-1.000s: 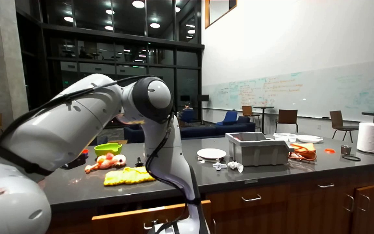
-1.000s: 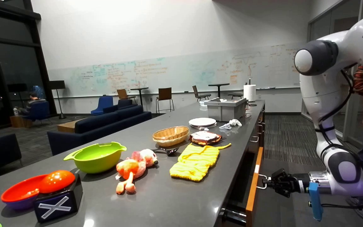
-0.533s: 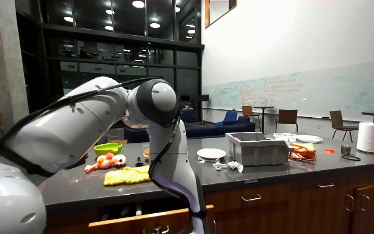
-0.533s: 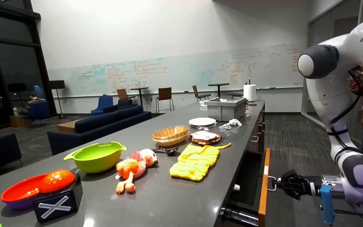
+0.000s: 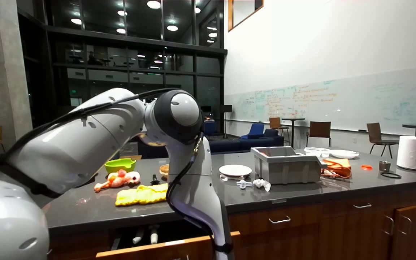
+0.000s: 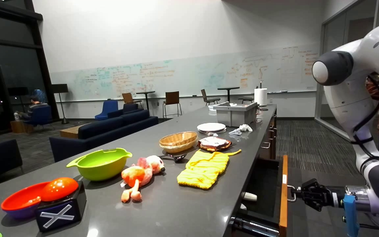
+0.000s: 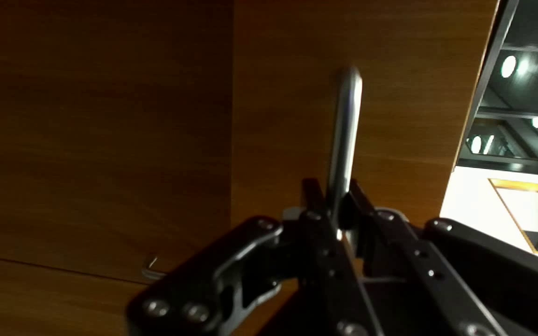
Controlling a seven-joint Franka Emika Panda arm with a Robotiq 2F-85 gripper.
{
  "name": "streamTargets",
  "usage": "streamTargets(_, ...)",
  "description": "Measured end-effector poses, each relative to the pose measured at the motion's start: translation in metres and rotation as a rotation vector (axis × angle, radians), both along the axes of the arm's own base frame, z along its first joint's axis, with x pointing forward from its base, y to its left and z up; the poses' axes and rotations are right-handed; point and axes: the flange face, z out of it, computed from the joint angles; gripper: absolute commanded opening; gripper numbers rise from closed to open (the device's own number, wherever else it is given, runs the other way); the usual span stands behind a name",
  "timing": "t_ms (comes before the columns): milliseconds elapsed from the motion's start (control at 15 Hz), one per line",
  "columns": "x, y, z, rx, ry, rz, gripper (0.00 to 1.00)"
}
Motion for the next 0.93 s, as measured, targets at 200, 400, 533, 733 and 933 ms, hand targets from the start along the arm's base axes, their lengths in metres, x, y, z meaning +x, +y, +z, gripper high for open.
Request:
streamTargets(200, -0.009, -0.008, 0.000, 0.000, 0.004, -0.024, 0.04)
streamTargets(400, -0.017, -0.014, 0.001, 0.000, 0.009, -0.048, 0.04)
streamTargets(533, -0.021, -0.017, 0.001, 0.003, 0.010, -0.058, 0.04)
streamTargets(733, -0.021, -0.018, 0.001, 0.001, 0.009, -0.058, 0.23)
streamTargets(933, -0.021, -0.018, 0.000, -0.003, 0.016, -0.056, 0.52)
